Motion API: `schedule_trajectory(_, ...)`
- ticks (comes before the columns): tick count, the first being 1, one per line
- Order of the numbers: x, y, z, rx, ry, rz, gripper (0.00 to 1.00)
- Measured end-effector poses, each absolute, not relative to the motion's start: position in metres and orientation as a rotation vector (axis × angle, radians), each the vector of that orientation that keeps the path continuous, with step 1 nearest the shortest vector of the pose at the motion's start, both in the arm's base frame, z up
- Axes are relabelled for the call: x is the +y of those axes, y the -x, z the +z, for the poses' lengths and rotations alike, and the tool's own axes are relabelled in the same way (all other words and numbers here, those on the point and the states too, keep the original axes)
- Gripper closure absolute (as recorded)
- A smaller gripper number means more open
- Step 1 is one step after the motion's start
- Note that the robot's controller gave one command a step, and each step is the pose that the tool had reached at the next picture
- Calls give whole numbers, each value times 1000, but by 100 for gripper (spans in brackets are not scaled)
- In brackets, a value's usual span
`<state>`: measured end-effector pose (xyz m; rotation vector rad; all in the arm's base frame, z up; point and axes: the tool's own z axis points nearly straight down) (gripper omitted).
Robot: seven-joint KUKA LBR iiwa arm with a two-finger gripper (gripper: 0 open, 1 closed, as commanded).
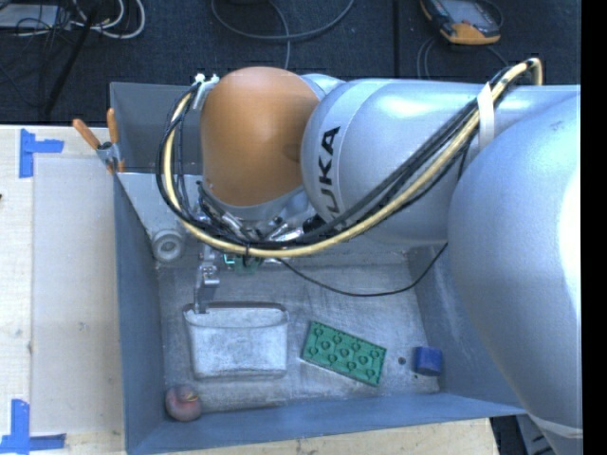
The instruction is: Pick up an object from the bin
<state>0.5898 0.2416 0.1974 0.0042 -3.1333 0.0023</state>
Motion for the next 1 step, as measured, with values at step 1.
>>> schedule_trajectory(1, 143, -603, 132, -3132, -158, 8, 0)
